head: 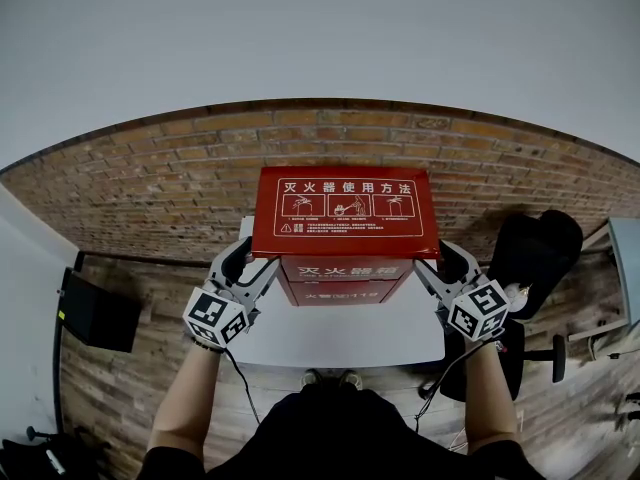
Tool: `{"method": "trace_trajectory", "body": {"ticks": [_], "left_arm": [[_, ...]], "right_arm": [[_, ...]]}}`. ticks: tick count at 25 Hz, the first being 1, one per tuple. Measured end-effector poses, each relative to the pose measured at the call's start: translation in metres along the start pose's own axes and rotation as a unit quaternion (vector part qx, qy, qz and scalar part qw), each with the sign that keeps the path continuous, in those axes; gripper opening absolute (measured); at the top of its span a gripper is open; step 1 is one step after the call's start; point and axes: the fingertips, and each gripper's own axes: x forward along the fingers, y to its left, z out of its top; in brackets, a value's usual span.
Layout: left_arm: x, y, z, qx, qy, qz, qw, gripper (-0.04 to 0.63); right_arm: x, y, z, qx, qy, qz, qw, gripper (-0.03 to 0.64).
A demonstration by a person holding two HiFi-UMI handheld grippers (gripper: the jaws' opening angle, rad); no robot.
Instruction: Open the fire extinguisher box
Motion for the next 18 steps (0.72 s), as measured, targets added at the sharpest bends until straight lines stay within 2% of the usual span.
{"method": "trace_trajectory", "body": {"ticks": [11, 18], "left_arm": [[-0.001, 0.001, 0.014, -0.005, 0.02, -0.001, 0.9998, 0.281], [0.001, 0.003, 0.054, -0.01, 0.0, -0.006, 0.9999, 0.281]], "right_arm": [[-0.003, 0.003, 0.013, -0.011, 0.037, 0.0, 0.999, 0.25], [-0.008, 0.001, 0.053, -0.028, 0.006, 0.003, 1.0, 0.25]]}}
